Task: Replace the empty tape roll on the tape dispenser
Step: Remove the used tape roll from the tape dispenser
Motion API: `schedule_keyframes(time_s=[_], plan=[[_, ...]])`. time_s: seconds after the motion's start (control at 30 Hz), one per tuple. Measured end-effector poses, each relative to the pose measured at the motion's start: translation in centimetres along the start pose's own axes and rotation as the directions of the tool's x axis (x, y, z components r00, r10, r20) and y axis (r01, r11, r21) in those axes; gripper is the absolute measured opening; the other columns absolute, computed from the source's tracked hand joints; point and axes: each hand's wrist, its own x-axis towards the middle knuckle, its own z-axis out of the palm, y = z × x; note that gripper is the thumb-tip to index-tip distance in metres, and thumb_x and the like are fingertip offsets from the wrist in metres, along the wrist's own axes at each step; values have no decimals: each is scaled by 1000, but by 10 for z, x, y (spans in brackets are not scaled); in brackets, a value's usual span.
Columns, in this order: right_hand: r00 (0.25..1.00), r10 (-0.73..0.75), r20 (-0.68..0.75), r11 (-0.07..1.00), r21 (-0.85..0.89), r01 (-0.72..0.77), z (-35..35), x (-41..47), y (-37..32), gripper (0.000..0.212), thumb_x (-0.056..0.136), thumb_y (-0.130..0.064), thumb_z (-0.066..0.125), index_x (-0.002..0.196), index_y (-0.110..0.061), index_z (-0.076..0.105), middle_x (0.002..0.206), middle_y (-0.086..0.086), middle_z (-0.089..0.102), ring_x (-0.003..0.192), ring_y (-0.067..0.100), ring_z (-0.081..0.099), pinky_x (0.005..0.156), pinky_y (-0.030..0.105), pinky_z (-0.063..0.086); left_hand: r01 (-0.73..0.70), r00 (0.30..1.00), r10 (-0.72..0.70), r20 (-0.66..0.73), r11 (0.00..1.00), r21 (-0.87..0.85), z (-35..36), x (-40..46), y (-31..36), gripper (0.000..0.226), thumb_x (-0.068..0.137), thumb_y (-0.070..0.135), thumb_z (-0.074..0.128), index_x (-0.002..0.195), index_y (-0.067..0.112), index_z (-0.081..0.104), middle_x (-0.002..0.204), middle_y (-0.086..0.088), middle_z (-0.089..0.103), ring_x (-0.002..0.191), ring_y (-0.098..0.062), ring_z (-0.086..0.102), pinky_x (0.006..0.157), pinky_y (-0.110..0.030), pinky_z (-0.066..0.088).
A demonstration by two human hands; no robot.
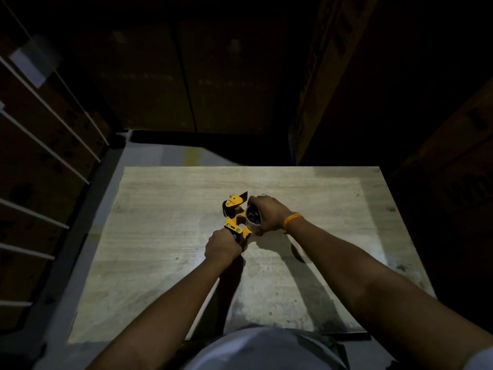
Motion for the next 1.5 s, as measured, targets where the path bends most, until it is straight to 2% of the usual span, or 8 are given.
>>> schedule_keyframes(time_s=[0.2,0.4,0.57,0.8,1.0,1.13,1.27,1.5], plan=[[999,-30,-45,998,-52,27,3,5,2,92,50,-35,98,127,-16,52,117,13,64,102,35,62,83,45,57,52,997,-50,-61,998,21,2,9,3,23,81,30,74,97,15,68,99,-10,71,92,-33,72,73,-37,60],[966,194,-173,979,97,-179,16,7,-6,89,51,-51,93,121,-10,56,113,16,67,99,37,66,79,46,62,88,996,-88,-18,996,8,9,17,4,34,78,46,76,96,19,68,100,-7,72,92,-30,73,78,-41,64],[997,-11,-74,1000,-8,11,15,4,6,77,60,-35,93,124,-14,57,114,12,69,101,34,66,81,44,59,99,995,-99,12,995,3,11,14,2,34,80,42,75,102,16,69,103,-8,71,96,-31,73,79,-38,62],[982,-181,62,977,-100,186,11,3,23,92,48,-32,100,129,-20,58,122,6,69,107,29,65,87,43,57,102,994,-102,28,995,2,28,18,-7,37,78,47,74,105,21,71,106,-6,73,97,-28,73,80,-40,63],[970,195,-146,980,75,-186,21,10,16,81,56,-44,96,120,-12,58,114,14,69,101,34,68,81,44,61,45,999,-45,2,999,-14,12,19,8,50,74,57,79,104,18,72,104,-8,72,97,-31,73,75,-37,59],[954,300,3,909,302,-287,8,14,28,76,57,-59,92,110,-9,68,105,9,73,96,26,70,83,42,63,18,999,-18,-28,1000,-6,9,13,11,40,77,45,80,103,16,71,103,-8,72,96,-31,73,73,-37,58],[919,370,135,786,483,-387,1,22,51,71,81,-70,70,73,0,69,76,21,67,75,36,66,75,44,58,-1,999,2,-33,999,37,11,9,13,35,81,38,78,106,14,72,107,-10,73,100,-33,72,77,-39,59],[921,307,241,775,499,-389,-6,28,70,41,95,-33,72,111,4,75,113,25,73,112,37,68,98,55,57,-19,999,21,-28,997,70,6,8,18,32,81,31,79,106,11,72,108,-11,72,103,-34,72,78,-40,59]])
